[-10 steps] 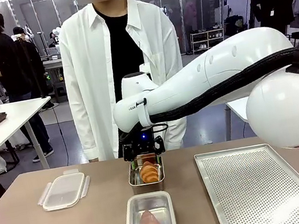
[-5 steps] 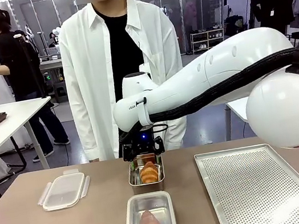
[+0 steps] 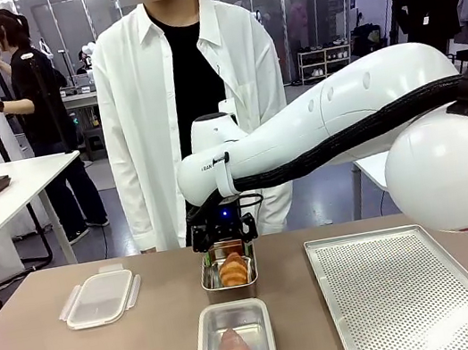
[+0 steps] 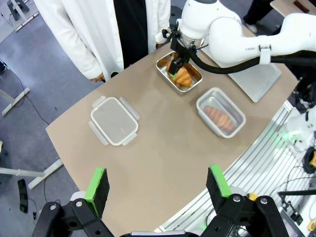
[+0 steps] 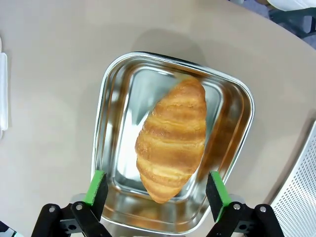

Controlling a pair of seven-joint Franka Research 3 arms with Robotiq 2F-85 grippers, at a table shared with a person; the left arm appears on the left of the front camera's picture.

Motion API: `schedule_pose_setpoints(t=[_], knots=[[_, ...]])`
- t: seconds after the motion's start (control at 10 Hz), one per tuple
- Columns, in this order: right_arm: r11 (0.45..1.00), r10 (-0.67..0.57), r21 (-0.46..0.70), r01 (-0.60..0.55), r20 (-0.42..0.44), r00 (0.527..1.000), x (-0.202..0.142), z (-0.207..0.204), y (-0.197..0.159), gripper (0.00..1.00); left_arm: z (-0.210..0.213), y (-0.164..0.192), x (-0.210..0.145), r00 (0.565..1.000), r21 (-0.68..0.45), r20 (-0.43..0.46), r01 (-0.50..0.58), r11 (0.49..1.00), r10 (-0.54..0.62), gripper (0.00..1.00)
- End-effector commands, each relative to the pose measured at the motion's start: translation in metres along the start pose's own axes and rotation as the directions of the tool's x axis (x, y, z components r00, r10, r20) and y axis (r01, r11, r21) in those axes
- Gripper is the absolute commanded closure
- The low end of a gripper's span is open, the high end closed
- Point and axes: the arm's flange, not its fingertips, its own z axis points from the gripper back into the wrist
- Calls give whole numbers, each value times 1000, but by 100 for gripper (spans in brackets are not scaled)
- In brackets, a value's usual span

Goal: Place the bread into the airtight container.
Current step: Pick up a Butter Roll and place it into an empty Airtight Container.

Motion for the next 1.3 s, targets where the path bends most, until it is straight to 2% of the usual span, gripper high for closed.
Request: schedule_pose_setpoints(t=[0.0,0.5,0.7,0.8,1.0,1.1,1.2], knots=[[1000,-11,-14,11,8,1000,0,1,-1,0,1,1,0,1000,0,-4,17,1000,-17,0],[1000,0,0,0,0,1000,0,0,0,0,1,1,0,1000,0,-4,17,1000,-17,0],[997,69,-32,-67,63,996,-5,66,-6,0,1,1,0,1000,0,-4,17,1000,-17,0],[994,105,2,-106,79,991,-13,94,-13,0,1,1,0,1000,0,-4,17,1000,-17,0],[981,192,-44,-190,50,980,-34,144,-42,0,1,1,0,1000,0,-4,17,1000,-17,0],[978,208,-24,-207,19,978,-44,162,-61,0,1,1,0,1000,0,-4,17,1000,-17,0],[973,230,6,-231,26,973,-57,181,-84,0,1,1,0,1000,0,-4,17,1000,-17,0]])
